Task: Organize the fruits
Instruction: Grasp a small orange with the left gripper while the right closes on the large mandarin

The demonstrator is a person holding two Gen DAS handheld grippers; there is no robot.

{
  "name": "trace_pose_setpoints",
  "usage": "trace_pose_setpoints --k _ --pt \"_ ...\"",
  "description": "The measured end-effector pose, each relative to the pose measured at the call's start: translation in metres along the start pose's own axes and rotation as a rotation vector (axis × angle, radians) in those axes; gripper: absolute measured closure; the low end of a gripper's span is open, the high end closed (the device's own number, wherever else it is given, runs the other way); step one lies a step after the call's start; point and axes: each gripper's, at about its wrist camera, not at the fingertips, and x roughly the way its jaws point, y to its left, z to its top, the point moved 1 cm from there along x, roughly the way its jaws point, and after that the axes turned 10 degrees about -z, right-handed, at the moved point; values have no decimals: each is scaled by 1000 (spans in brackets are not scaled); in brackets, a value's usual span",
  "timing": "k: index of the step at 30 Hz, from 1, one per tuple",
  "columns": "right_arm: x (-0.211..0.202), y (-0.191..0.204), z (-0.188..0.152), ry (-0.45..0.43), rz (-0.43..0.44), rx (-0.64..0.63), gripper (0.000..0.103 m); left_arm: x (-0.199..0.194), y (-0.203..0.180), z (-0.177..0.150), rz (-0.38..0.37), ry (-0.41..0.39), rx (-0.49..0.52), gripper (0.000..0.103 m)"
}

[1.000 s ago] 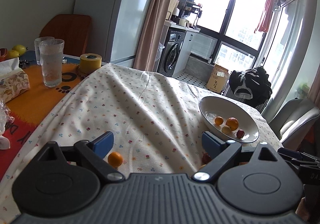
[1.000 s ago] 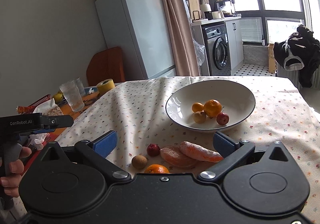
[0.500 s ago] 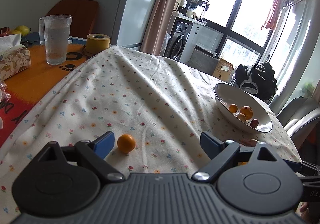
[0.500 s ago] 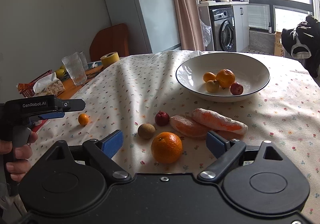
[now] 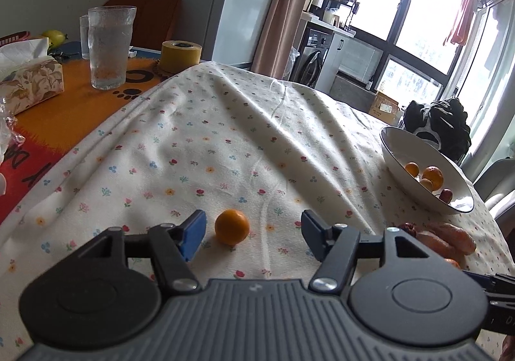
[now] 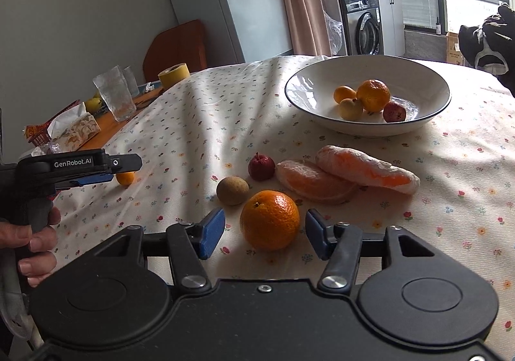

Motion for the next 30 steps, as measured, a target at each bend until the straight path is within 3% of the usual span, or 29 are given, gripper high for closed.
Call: trace_pose_setpoints --k 6,8,10,30 --pt "4 -3 2 2 6 17 62 12 3 -2 20 7 -8 61" --pt "6 -6 2 -2 13 31 63 12 2 -2 37 11 -8 81" --pt "6 -6 2 -2 16 39 64 9 4 -2 6 17 -39 81" --pt "-13 -17 19 -85 -8 50 65 -13 -30 8 -70 -48 -5 81"
